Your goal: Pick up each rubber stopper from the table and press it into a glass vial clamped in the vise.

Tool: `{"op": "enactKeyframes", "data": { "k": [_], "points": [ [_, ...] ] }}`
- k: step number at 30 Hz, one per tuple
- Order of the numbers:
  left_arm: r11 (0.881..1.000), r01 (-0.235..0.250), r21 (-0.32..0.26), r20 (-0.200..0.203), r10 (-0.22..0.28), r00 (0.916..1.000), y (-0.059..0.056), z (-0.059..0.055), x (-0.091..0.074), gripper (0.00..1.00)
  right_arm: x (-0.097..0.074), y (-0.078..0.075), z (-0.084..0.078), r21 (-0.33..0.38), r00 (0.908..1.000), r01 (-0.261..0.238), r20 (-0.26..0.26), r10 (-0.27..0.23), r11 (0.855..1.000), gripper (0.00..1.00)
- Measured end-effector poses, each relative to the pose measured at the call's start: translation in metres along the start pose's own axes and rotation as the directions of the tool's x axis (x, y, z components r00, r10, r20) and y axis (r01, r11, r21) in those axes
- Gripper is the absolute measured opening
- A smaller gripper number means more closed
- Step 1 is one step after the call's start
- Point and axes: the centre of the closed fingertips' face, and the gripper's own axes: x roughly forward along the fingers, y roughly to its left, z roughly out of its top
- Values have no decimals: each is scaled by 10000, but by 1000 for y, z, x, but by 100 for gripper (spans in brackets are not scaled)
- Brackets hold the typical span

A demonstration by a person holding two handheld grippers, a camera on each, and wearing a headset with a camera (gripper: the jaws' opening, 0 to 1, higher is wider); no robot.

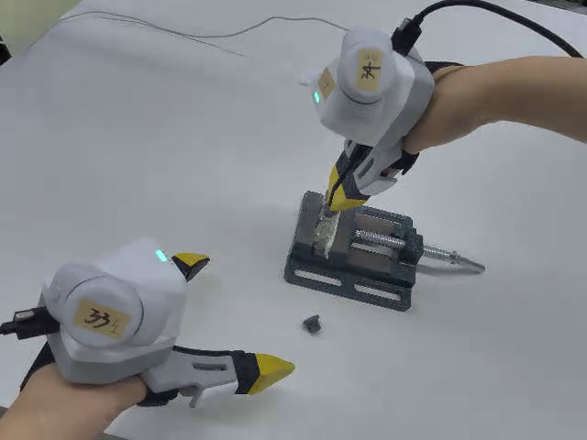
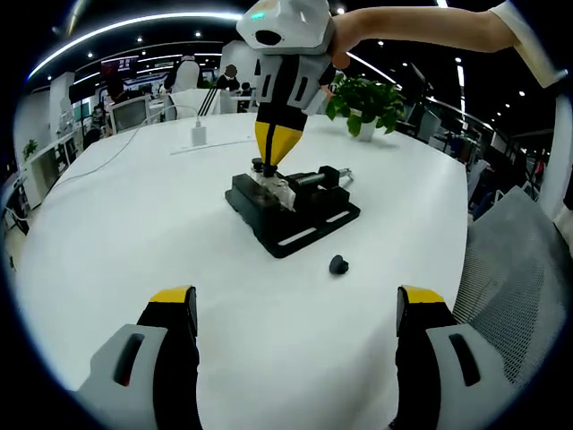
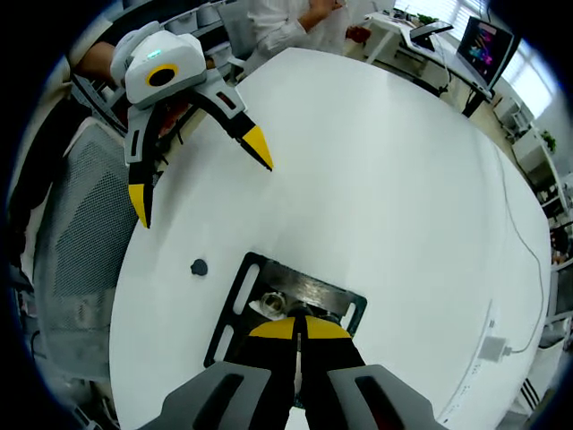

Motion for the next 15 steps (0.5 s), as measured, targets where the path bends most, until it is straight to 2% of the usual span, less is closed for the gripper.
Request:
{"op": "enactKeyframes", "data": {
  "k": [10,12,15],
  "points": [
    [10000,53,-67,-35,-53,10000,1,0,3,91,2,-2,0,-202,9976,-530,-454,521,9984,0],
    [10000,46,-70,-54,-46,10000,2,-1,3,91,3,-1,-2,-357,9965,-609,-600,586,9975,0],
    [9999,16,-102,-41,-17,10000,3,-1,3,91,5,-3,-4,-216,9959,-602,-683,586,9980,0]
  ]
}}
